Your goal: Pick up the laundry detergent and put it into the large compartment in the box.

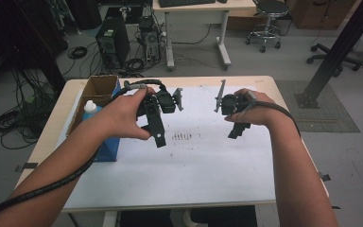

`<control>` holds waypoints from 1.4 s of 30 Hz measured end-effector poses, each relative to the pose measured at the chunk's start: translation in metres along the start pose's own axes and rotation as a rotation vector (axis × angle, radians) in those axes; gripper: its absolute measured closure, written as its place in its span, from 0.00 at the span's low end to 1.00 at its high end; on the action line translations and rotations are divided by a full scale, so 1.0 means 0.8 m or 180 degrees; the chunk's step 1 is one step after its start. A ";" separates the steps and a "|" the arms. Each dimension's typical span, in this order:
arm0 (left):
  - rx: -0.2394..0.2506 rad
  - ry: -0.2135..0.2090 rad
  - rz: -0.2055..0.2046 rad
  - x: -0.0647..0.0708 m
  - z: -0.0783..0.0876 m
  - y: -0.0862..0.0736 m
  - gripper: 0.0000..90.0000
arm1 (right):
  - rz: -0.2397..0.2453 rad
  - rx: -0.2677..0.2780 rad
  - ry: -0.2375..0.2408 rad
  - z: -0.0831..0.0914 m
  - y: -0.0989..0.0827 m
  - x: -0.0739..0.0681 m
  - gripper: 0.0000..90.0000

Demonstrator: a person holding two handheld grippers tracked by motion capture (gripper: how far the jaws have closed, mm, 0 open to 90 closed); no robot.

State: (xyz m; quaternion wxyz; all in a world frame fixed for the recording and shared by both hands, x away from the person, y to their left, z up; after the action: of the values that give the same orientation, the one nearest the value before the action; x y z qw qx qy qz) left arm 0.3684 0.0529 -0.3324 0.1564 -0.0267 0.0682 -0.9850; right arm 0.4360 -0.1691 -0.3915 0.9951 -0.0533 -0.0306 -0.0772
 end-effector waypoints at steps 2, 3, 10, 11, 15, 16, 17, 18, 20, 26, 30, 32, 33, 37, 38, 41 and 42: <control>-0.0036 0.0008 -0.0037 0.000 -0.001 0.000 0.00 | -0.0002 -0.0015 0.0004 0.000 0.000 -0.001 0.10; -0.0040 0.0006 -0.0054 0.000 -0.001 -0.001 0.00 | 0.0008 -0.0015 0.0005 -0.001 0.000 -0.001 0.10; -0.0019 0.0011 -0.0112 -0.008 -0.003 -0.010 0.00 | 0.0020 -0.0026 0.0002 0.000 -0.001 -0.002 0.10; -0.0032 0.0033 -0.0118 -0.009 -0.005 -0.012 0.00 | 0.0008 -0.0018 0.0000 0.000 -0.001 -0.002 0.10; -0.0070 0.0036 -0.0102 -0.013 -0.010 -0.020 0.00 | 0.0012 -0.0019 0.0005 0.000 -0.002 -0.002 0.10; -0.0071 0.0035 -0.0102 -0.014 -0.010 -0.022 0.00 | 0.0011 -0.0024 0.0010 0.000 -0.002 -0.002 0.10; -0.0064 0.0037 -0.0104 -0.014 -0.010 -0.023 0.00 | 0.0021 -0.0018 0.0008 0.000 -0.002 -0.001 0.10; -0.0047 0.0031 -0.0102 -0.014 -0.009 -0.024 0.00 | 0.0011 -0.0018 0.0008 0.000 -0.001 -0.001 0.10; -0.0045 0.0023 -0.0124 -0.013 -0.007 -0.025 0.00 | 0.0022 -0.0023 0.0013 -0.001 0.000 0.000 0.10; -0.0038 0.0030 -0.0150 -0.009 0.000 -0.021 0.00 | 0.0051 -0.0038 0.0016 -0.003 0.001 0.000 0.10; -0.0028 0.0054 -0.0146 -0.008 0.007 -0.019 0.00 | 0.0049 -0.0045 0.0015 -0.003 0.000 -0.001 0.10; -0.0019 0.0060 -0.0134 -0.009 0.008 -0.018 0.00 | 0.0053 -0.0042 0.0017 -0.003 -0.001 -0.001 0.10; -0.0026 0.0055 -0.0130 -0.008 0.009 -0.018 0.00 | 0.0056 -0.0046 0.0018 -0.003 -0.001 -0.001 0.10; -0.0034 0.0054 -0.0127 -0.007 0.010 -0.018 0.00 | 0.0058 -0.0048 0.0016 -0.001 -0.002 -0.002 0.10; -0.0030 0.0055 -0.0127 -0.006 0.010 -0.017 0.00 | 0.0058 -0.0045 0.0012 -0.001 -0.002 -0.002 0.10; -0.0029 0.0058 -0.0128 -0.005 0.010 -0.016 0.00 | 0.0047 -0.0050 0.0013 -0.001 -0.003 -0.002 0.10; -0.0025 0.0048 -0.0124 -0.005 0.010 -0.015 0.00 | 0.0055 -0.0047 0.0007 0.000 -0.003 -0.002 0.10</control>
State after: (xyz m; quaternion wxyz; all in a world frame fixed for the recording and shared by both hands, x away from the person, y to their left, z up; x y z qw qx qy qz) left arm 0.3690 0.0647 -0.3226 0.1366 -0.0212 0.0727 -0.9877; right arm 0.4341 -0.1712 -0.3917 0.9954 -0.0608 -0.0285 -0.0688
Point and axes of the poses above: each handheld gripper's, and its own axes: z roughly backward along the jaws, y roughly out of its top, x roughly to its right, the point moved 9 cm from there along -z, roughly forward along the jaws, and after that the axes turned 11 degrees about -x, right-handed, at the moved point
